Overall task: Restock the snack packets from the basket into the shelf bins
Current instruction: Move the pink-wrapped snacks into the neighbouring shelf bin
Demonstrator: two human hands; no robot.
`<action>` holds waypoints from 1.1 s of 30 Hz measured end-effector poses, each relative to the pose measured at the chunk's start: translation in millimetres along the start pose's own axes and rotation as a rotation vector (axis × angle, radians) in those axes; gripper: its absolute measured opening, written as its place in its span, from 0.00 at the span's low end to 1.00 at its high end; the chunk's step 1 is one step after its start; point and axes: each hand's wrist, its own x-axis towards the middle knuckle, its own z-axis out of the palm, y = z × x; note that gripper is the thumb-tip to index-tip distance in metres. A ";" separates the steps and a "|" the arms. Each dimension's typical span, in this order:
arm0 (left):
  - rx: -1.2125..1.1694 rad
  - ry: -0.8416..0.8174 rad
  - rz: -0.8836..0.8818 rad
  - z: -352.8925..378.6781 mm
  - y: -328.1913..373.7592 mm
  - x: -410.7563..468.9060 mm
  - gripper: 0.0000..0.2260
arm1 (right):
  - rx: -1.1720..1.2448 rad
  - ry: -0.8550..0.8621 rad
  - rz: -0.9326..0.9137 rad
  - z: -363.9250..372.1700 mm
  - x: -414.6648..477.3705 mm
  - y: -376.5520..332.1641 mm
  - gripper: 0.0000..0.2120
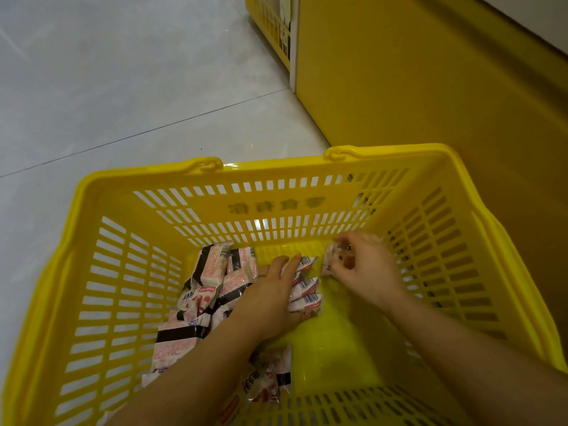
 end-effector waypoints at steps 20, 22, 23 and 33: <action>-0.244 0.003 -0.063 -0.8 8.2 5.6 0.45 | -0.277 -0.422 0.237 18.0 -3.5 16.0 0.38; -0.270 0.010 -0.062 1.8 9.1 4.9 0.45 | -0.294 -0.444 0.241 19.9 -3.9 14.9 0.35; -0.274 0.012 -0.058 3.6 9.1 4.1 0.46 | -0.297 -0.431 0.237 20.7 -4.1 13.9 0.33; -0.075 0.118 -0.011 6.5 4.3 5.5 0.43 | -0.162 -0.250 0.199 14.7 -2.1 5.4 0.28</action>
